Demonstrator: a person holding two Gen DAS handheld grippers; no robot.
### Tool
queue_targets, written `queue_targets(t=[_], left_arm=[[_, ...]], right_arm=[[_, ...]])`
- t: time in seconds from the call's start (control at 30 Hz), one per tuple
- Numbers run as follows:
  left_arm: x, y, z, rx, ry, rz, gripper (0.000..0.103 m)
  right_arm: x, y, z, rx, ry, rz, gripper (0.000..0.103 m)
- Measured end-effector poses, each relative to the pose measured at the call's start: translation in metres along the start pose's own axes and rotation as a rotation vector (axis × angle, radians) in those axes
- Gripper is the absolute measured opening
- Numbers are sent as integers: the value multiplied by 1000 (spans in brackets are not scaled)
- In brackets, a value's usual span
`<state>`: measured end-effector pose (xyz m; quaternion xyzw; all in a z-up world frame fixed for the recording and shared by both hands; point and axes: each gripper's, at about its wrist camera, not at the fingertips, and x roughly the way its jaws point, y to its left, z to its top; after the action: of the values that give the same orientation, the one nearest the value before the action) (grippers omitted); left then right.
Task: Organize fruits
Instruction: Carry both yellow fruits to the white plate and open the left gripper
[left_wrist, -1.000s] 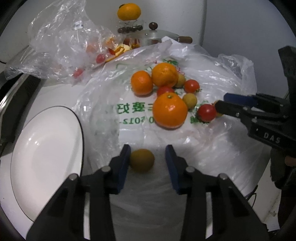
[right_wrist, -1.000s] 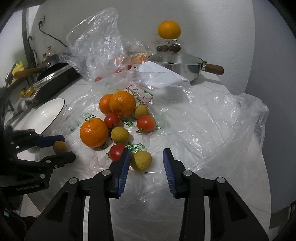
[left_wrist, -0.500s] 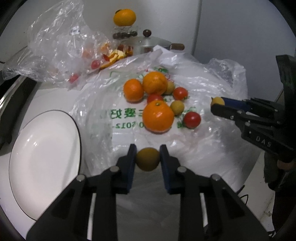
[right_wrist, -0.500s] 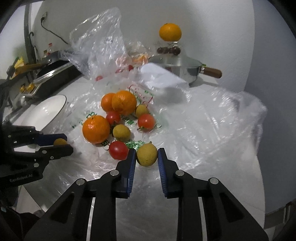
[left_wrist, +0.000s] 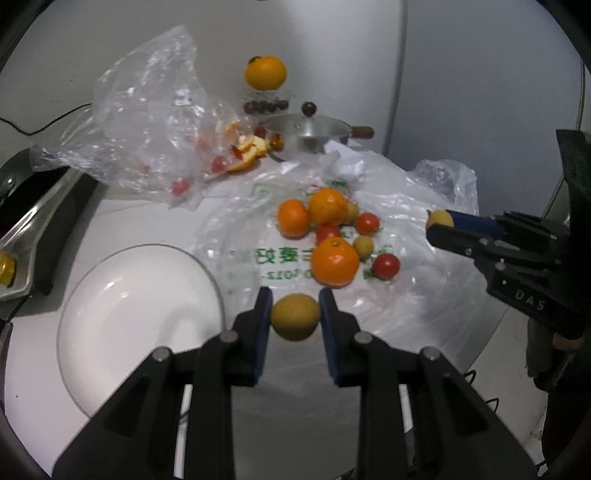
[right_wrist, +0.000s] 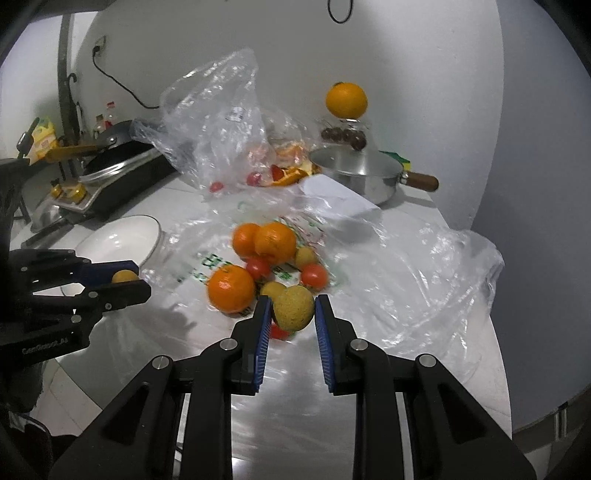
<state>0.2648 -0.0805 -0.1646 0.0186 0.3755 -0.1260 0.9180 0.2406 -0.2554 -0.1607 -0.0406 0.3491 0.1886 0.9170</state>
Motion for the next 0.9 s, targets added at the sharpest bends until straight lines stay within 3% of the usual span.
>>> queue_targets(t=[0.5, 0.9], left_arm=[[-24, 60, -16, -31, -42, 31, 26], [-30, 118, -34, -91, -48, 111, 26]], right_arm=[[5, 64, 18, -50, -9, 30, 26], [30, 116, 31, -108, 13, 79, 26]])
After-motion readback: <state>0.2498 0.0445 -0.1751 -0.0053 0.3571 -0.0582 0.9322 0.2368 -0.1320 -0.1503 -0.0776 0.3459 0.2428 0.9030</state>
